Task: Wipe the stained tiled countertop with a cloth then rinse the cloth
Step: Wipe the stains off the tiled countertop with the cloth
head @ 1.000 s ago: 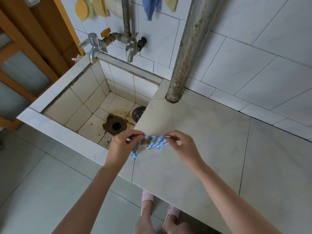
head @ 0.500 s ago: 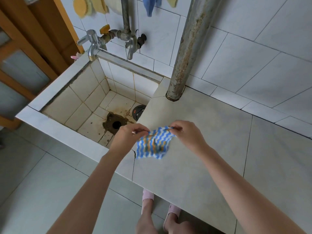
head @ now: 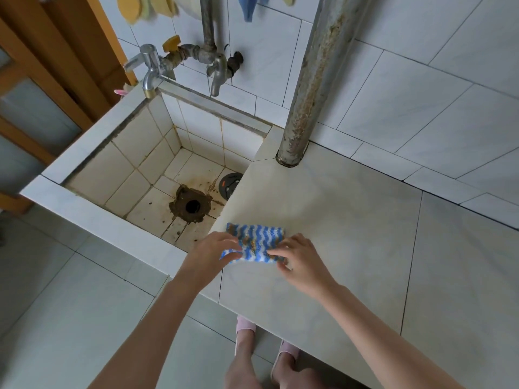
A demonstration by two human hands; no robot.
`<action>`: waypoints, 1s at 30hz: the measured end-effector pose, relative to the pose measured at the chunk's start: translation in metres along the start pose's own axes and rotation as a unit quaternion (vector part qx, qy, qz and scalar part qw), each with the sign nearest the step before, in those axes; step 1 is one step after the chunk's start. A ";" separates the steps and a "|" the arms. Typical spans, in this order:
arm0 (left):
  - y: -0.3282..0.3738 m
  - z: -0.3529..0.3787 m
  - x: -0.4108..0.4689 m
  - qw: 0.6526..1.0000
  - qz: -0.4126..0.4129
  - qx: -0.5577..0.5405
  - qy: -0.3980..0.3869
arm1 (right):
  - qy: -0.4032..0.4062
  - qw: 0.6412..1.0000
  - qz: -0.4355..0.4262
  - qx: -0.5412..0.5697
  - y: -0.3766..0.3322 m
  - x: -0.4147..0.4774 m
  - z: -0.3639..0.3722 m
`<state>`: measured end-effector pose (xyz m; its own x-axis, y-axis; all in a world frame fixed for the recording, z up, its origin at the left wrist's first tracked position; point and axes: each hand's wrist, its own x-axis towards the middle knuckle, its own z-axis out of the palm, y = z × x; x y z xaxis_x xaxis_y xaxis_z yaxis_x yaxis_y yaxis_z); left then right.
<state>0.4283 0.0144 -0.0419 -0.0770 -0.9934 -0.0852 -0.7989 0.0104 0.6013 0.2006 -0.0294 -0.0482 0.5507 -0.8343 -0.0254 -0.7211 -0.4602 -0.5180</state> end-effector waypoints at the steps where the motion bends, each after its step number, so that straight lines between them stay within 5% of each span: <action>1: -0.002 0.004 -0.004 0.999 0.014 0.014 0.030 | 0.007 1.000 0.012 0.026 -0.002 -0.001 0.001; 14: 0.010 0.030 -0.026 0.998 0.048 0.010 0.037 | 0.030 0.982 0.165 0.087 -0.039 0.027 0.028; 18: 0.001 0.025 -0.039 0.990 -0.018 -0.022 0.137 | 0.096 0.973 0.203 0.045 -0.050 0.030 0.035; 22: -0.024 0.017 -0.057 0.970 -0.150 0.056 0.181 | 0.070 0.959 0.274 0.029 -0.071 0.026 0.065; 26: -0.039 0.009 -0.069 0.942 -0.277 0.078 0.173 | 0.063 0.968 0.242 -0.026 -0.082 0.032 0.083; 30: -0.056 0.000 -0.067 0.943 -0.288 0.088 0.141 | 0.017 0.989 0.121 -0.080 -0.090 0.024 0.098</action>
<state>0.4783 0.0800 -0.0703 0.5422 -0.8306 -0.1271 -0.7482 -0.5461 0.3769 0.3203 0.0214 -0.0855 0.3412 -0.9343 -0.1030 -0.8888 -0.2850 -0.3589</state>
